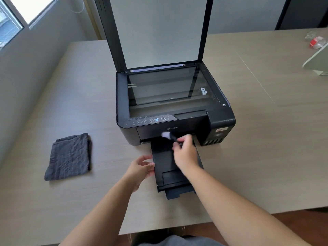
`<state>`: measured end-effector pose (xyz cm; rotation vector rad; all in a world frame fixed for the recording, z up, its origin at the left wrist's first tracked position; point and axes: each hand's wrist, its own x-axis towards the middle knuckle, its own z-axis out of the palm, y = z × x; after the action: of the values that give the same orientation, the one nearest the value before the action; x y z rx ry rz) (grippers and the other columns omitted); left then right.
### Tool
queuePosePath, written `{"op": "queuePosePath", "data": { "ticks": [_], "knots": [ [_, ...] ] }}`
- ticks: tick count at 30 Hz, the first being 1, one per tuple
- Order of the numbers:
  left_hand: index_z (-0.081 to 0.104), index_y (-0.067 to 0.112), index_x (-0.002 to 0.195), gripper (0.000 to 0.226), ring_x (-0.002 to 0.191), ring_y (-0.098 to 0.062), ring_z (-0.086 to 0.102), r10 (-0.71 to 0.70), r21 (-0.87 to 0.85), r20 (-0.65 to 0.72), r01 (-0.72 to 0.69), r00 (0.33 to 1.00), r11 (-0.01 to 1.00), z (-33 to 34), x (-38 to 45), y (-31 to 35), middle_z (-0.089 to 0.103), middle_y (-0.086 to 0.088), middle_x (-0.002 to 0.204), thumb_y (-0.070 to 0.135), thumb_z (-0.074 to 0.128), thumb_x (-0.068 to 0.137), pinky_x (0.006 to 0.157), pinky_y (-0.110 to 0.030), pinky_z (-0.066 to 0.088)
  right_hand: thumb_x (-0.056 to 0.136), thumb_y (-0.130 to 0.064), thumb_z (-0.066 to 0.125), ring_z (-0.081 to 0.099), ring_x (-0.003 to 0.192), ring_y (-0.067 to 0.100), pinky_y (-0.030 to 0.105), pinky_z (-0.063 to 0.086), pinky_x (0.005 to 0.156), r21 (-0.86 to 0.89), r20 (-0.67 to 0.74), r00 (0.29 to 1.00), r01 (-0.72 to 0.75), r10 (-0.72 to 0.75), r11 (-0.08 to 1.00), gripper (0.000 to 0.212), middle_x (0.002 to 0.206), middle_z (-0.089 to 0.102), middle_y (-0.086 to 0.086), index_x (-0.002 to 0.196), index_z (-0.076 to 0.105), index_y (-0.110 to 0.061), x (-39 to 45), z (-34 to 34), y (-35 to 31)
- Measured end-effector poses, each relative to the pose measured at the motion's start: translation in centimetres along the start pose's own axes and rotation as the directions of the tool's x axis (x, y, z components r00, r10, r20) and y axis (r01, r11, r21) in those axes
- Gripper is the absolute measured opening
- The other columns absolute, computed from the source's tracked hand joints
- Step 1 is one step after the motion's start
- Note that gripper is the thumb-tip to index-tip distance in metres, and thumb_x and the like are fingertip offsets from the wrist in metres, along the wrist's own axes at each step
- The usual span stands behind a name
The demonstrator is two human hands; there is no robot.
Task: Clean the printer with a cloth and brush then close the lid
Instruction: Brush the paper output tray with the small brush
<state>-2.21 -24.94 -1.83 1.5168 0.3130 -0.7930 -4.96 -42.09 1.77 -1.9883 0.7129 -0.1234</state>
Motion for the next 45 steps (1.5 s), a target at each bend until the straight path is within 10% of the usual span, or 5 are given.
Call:
{"op": "queuePosePath", "data": {
  "ticks": [5, 18, 33, 40, 45],
  "knots": [
    [0.060, 0.011, 0.116, 0.026, 0.093, -0.026, 0.067, 0.006, -0.012, 0.000, -0.006, 1.000, 1.000, -0.1, -0.1, -0.3, 0.067, -0.015, 0.106, -0.001, 0.056, 0.093, 0.091, -0.038, 0.055, 0.095, -0.016, 0.051, 0.062, 0.070, 0.018, 0.019, 0.038, 0.055, 0.383, -0.309, 0.906, -0.160, 0.289, 0.910, 0.011, 0.087, 0.069, 0.008, 0.101, 0.042, -0.018, 0.4, -2.7, 1.1],
    [0.058, 0.009, 0.121, 0.029, 0.085, -0.022, 0.068, 0.008, -0.038, 0.006, -0.008, 1.000, 0.999, -0.1, -0.2, -0.2, 0.068, -0.015, 0.103, 0.000, 0.057, 0.093, 0.079, -0.029, 0.058, 0.092, -0.024, 0.050, 0.058, 0.099, 0.032, 0.036, 0.041, 0.080, -0.681, 0.230, 0.891, 0.435, -0.391, 0.589, 0.032, 0.107, 0.070, 0.006, 0.124, 0.057, -0.023, 1.7, -1.6, -1.7],
    [0.061, 0.010, 0.114, 0.028, 0.074, -0.029, 0.061, -0.104, -0.292, -0.010, 0.096, 0.995, 0.952, -0.3, -0.3, 0.4, 0.062, -0.016, 0.083, 0.021, 0.039, 0.102, 0.069, -0.035, 0.054, 0.093, -0.019, 0.043, 0.050, 0.111, 0.025, 0.035, 0.029, 0.078, -0.527, 0.798, 0.556, 0.831, -0.231, 0.178, 0.034, 0.115, 0.058, -0.002, 0.122, 0.056, -0.031, -3.9, -3.1, -1.8],
    [0.058, 0.010, 0.116, 0.029, 0.063, -0.015, 0.062, -0.060, -0.134, 0.027, 0.063, 0.998, 0.989, 0.2, -0.1, 0.2, 0.063, -0.010, 0.088, -0.006, 0.051, 0.093, 0.061, -0.024, 0.056, 0.097, -0.036, 0.038, 0.042, 0.117, 0.019, 0.035, 0.034, 0.095, -0.733, 0.582, 0.792, 0.609, -0.185, 0.304, 0.034, 0.122, 0.058, -0.010, 0.127, 0.055, -0.035, 0.0, -5.8, -1.7],
    [0.057, 0.011, 0.118, 0.029, 0.062, -0.015, 0.059, -0.038, -0.113, 0.014, 0.039, 0.999, 0.993, 0.4, 0.0, 0.0, 0.062, -0.011, 0.086, -0.004, 0.051, 0.094, 0.057, -0.023, 0.055, 0.097, -0.031, 0.043, 0.041, 0.113, 0.021, 0.033, 0.034, 0.094, -0.503, 0.777, 0.585, 0.799, -0.231, 0.330, 0.031, 0.117, 0.057, -0.005, 0.125, 0.056, -0.036, -3.5, -3.2, -2.1]
  ]
}}
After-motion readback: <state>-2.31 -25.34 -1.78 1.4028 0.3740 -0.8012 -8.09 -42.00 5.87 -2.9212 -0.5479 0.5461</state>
